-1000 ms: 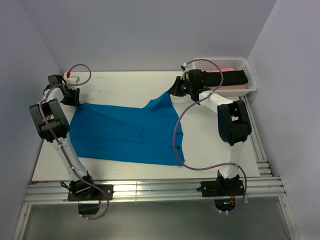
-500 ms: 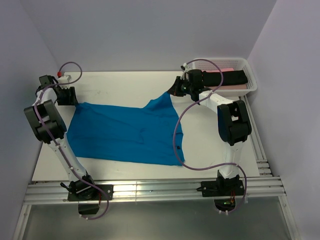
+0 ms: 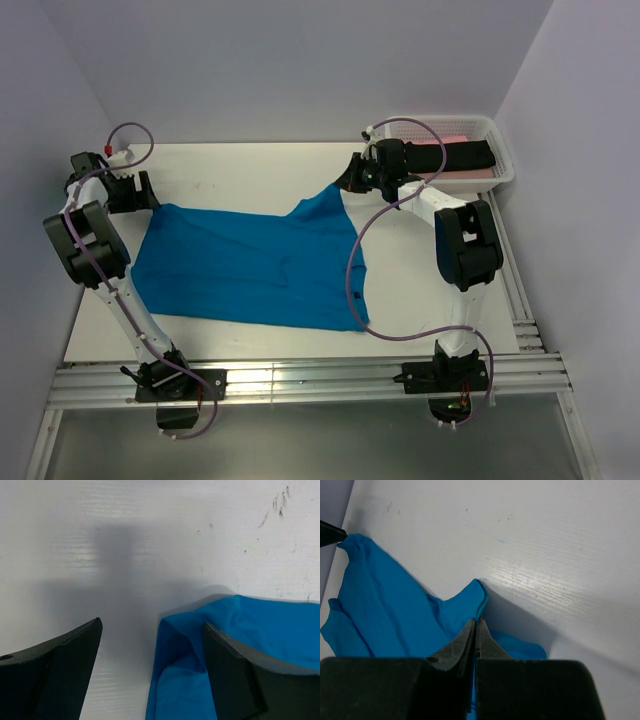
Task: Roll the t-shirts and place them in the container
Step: Fold the tshirt
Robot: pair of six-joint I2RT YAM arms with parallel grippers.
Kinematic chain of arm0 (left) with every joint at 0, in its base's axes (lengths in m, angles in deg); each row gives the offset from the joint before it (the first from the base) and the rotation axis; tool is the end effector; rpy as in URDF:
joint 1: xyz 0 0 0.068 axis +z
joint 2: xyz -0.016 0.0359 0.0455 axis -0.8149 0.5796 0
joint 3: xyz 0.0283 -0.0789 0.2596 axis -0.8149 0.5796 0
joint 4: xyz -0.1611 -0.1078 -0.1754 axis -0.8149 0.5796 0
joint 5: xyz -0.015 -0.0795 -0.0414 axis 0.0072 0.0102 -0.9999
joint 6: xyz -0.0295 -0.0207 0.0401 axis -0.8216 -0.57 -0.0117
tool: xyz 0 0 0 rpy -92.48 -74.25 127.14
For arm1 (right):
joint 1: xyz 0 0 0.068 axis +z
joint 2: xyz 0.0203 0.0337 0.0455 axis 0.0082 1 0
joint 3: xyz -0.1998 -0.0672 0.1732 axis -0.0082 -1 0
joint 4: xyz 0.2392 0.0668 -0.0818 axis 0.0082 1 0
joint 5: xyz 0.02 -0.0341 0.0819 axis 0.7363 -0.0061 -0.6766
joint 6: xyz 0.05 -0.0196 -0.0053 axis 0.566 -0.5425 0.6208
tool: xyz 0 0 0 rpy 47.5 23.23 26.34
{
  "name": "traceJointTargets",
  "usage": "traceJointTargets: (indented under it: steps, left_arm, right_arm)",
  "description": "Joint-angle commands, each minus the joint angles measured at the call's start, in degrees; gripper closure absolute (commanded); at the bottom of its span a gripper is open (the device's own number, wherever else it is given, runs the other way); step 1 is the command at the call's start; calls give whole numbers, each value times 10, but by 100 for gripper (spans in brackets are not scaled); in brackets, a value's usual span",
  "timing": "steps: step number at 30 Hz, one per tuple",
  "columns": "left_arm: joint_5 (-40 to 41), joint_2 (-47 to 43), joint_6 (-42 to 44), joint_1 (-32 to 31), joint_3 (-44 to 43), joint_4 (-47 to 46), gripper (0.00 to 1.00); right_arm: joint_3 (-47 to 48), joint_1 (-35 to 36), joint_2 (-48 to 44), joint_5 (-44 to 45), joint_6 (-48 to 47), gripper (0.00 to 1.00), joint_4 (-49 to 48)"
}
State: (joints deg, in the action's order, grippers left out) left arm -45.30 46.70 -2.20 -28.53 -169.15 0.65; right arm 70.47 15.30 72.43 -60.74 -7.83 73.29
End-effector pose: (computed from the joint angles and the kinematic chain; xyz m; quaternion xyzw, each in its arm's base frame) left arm 0.4365 0.1963 0.1781 -0.0387 0.9376 -0.1060 0.3289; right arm 0.4345 0.1323 0.2166 -0.0764 0.8366 0.3548 0.4104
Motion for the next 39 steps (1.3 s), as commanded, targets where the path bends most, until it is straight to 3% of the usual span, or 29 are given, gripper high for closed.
traceJointTargets:
  steps: [1,5,6,11,23,33,34,39]
  left_arm:
    - [-12,-36,-23,4,-16,-19,14]
    - [16,-51,-55,12,-2,-55,12]
    - [17,-53,-58,15,-1,-59,1]
    - [-24,-59,-47,16,3,-44,1]
    - [-75,-4,-27,8,-34,25,24]
    - [-50,37,-29,-14,-64,40,35]
    - [-51,37,-29,-14,-64,40,42]
    - [-56,36,-29,-16,-65,46,52]
  right_arm:
    - [7,-5,-27,-9,2,100,-17]
    - [6,-5,-27,-9,1,100,-16]
    - [6,-5,-28,-8,1,100,-16]
    - [4,-5,-29,-9,2,100,-18]
    - [9,-5,-29,-11,2,100,-14]
    - [15,-5,-35,-9,-7,100,-2]
    - [15,-5,-34,-9,-7,100,-1]
    - [16,-5,-32,-11,-5,100,-2]
